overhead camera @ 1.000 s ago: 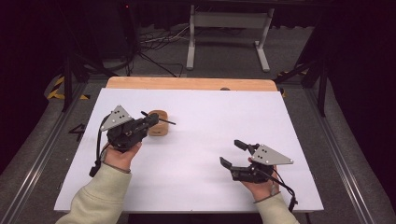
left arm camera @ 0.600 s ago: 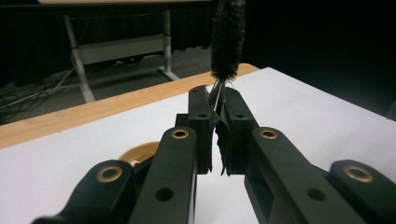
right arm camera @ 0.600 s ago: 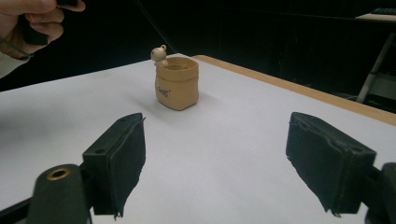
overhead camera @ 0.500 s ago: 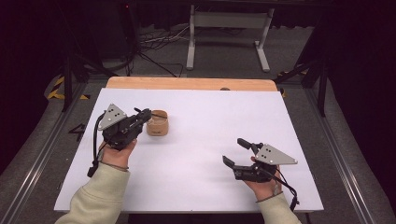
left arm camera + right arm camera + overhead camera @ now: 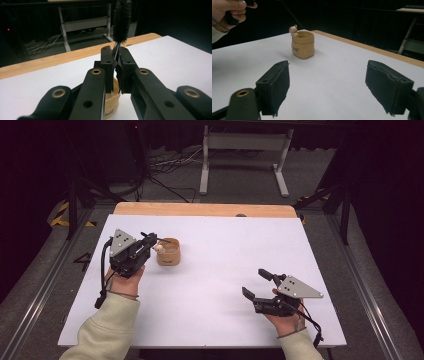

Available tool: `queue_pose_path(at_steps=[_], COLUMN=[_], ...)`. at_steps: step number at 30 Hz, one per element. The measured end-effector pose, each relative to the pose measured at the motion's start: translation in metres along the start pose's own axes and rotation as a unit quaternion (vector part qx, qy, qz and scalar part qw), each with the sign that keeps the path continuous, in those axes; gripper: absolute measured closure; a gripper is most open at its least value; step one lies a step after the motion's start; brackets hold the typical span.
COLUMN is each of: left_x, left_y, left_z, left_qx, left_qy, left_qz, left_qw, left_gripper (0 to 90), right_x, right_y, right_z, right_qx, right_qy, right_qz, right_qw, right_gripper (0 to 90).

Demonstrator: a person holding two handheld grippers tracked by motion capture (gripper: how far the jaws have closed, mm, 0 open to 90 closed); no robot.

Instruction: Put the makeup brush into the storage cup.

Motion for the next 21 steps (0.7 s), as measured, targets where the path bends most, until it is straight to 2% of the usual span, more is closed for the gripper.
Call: queue_pose_path(at_steps=[5, 10, 15, 21], left_x=[-0.001, -0.004, -0.010, -0.018], left_y=[-0.001, -0.001, -0.004, -0.005], left_z=[-0.001, -0.002, -0.006, -0.012], left_qx=[-0.003, -0.007, 0.002, -0.004], left_qy=[-0.002, -0.011, -0.018, -0.032], left_qz=[0.012, 0.016, 0.009, 0.002], left_qw=[0.9999, 0.9998, 0.9998, 0.9995], left_gripper=[84.8, 84.8, 84.7, 84.7], right_x=[0.000, 0.000, 0.001, 0.001], right_y=[0.000, 0.000, 0.001, 0.001], right_z=[0.000, 0.000, 0.000, 0.000], right_qx=[0.000, 0.000, -0.001, -0.003], right_qy=[0.001, 0.001, 0.001, 0.002], right_qz=[-0.001, -0.001, -0.001, -0.002], right_qw=[1.0000, 1.0000, 1.0000, 1.0000], right_gripper=[19.6, 19.6, 19.5, 19.5])
Point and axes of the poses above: each handheld gripper's, and its own axes: x roughly backward along the jaws, z roughly out of its top, y roughly to its right, the point moved 2 cm from there along -x, roughly forward along the jaws, and after that the axes turned 3 degrees about -x, right-handed, at the moved point
